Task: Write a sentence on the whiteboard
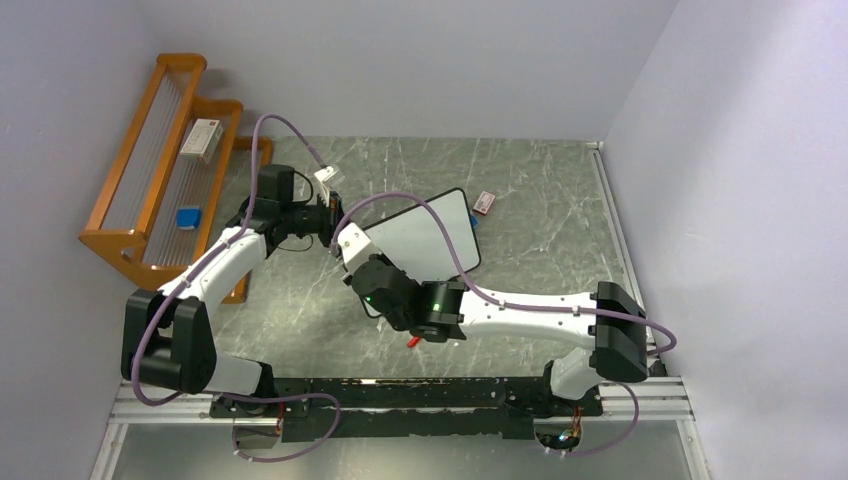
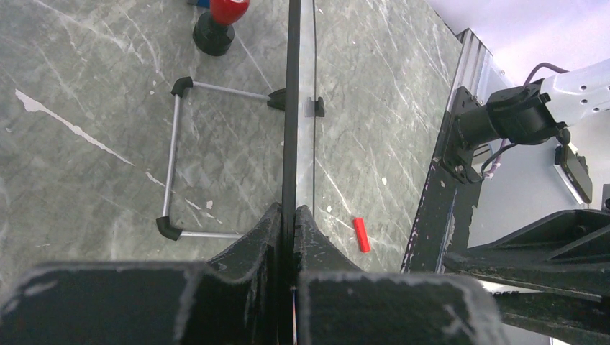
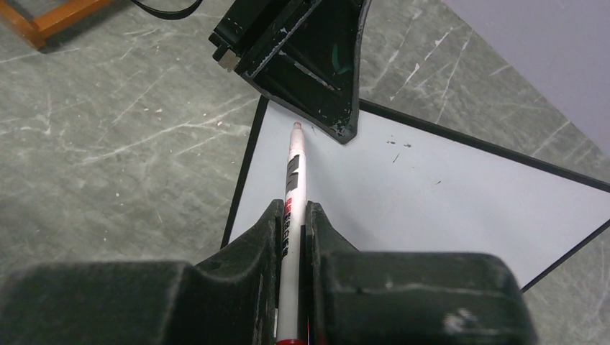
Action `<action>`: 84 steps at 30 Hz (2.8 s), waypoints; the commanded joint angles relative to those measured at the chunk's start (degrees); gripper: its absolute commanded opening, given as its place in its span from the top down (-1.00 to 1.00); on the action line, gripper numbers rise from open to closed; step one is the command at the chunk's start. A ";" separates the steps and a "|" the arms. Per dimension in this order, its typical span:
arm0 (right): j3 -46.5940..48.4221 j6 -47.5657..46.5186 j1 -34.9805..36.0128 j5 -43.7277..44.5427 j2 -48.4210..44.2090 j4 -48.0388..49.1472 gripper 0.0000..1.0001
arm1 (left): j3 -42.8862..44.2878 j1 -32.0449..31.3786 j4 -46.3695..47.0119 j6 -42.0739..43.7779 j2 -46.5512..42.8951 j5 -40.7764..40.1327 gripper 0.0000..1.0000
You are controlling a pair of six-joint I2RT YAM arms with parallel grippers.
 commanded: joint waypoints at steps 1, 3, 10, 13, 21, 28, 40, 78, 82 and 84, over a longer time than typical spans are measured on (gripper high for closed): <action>2.99 -0.64 -0.20 2.31 1.50 -1.13 1.00 | -1.05 -1.13 -2.14 1.53 1.75 -2.19 0.90; 3.90 -0.49 -0.16 3.09 1.86 -2.30 1.00 | -1.03 -1.13 -2.13 1.55 1.77 -2.49 0.90; 5.75 0.47 0.03 2.58 2.65 -6.13 1.00 | -0.88 -1.13 -2.12 1.46 2.11 -2.28 0.90; 6.10 0.47 0.12 1.68 2.74 -6.75 1.00 | -0.85 -1.13 -2.20 1.46 2.15 -2.38 0.90; 7.42 1.86 0.15 0.35 4.09 -8.57 1.00 | -0.92 -1.13 -2.01 1.45 2.12 -2.19 0.90; 7.95 1.53 0.10 1.16 5.10 -8.08 1.00 | -0.94 -1.13 -1.98 1.45 2.13 -2.09 0.90; 8.29 1.35 0.14 1.74 5.94 -8.18 1.00 | -0.88 -1.13 -2.06 1.45 2.30 -1.85 0.90; 8.56 5.33 3.86 2.58 8.10 -14.62 1.00 | -1.07 -1.13 -1.86 1.29 1.86 -2.00 0.90; 8.95 5.03 4.11 3.65 7.69 -14.48 1.00 | -1.11 -1.13 -1.77 1.20 1.68 -1.95 0.90; 9.07 4.58 4.06 4.41 7.28 -14.24 1.00 | -1.11 -1.13 -1.85 1.25 1.66 -1.99 0.90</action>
